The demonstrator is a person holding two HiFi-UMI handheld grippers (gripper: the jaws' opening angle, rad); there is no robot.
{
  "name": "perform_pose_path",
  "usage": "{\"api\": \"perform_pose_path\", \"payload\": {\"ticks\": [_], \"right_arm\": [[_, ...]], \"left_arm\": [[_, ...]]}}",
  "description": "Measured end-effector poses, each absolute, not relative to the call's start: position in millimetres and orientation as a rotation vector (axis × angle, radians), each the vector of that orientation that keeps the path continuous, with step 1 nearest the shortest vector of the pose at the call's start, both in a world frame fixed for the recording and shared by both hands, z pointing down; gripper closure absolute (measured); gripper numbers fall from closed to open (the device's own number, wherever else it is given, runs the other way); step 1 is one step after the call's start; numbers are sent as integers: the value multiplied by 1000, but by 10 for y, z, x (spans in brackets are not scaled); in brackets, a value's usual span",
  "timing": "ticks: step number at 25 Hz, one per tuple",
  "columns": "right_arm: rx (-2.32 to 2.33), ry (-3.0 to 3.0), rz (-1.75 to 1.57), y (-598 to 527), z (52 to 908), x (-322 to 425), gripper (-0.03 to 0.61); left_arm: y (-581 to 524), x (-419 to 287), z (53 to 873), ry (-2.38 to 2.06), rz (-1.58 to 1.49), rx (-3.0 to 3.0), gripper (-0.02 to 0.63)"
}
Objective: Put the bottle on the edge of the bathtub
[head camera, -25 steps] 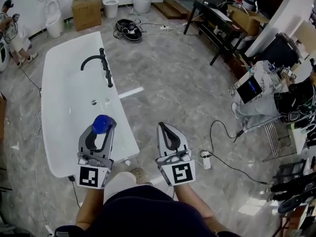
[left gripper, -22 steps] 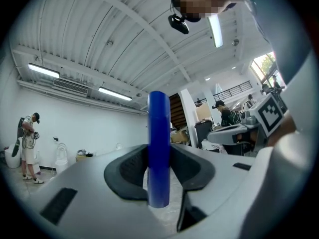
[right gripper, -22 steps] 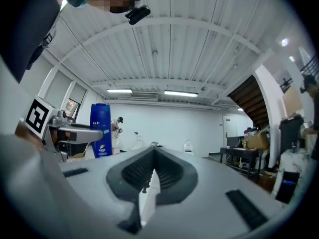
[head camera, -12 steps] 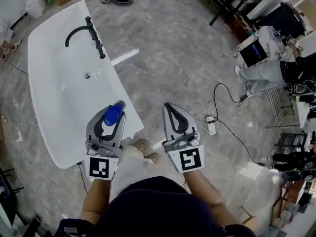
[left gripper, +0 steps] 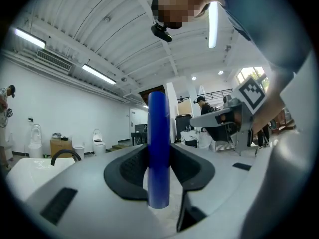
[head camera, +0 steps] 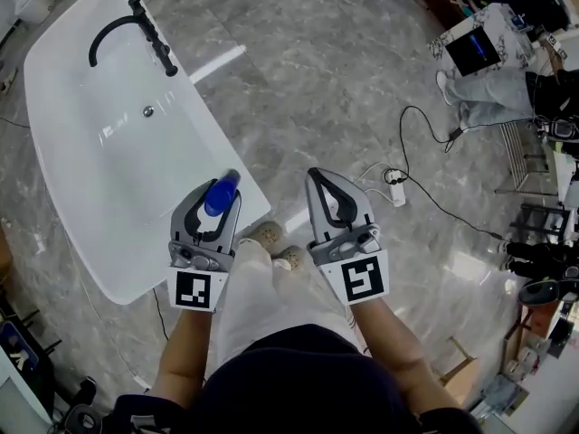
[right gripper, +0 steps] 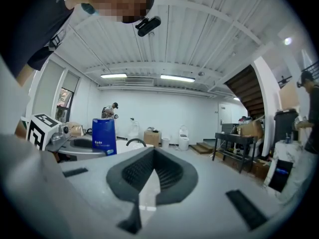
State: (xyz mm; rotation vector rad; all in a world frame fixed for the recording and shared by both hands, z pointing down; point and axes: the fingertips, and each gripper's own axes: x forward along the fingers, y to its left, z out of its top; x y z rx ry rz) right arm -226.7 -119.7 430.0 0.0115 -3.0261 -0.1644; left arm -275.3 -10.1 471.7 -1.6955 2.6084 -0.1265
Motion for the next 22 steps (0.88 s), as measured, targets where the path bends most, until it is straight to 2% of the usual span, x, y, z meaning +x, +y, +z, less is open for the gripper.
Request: {"api": "perform_pose_path", "payload": {"ticks": [10, 22], "right_arm": [[55, -2977, -76, -1204, 4779, -2373, 578], [55, -2905, -12, -1221, 5453, -2564, 578]], "left_arm": [[-238, -2761, 5590, 2604, -215, -1879, 474], [-384, -3055, 6376, 2632, -174, -1921, 474]]}}
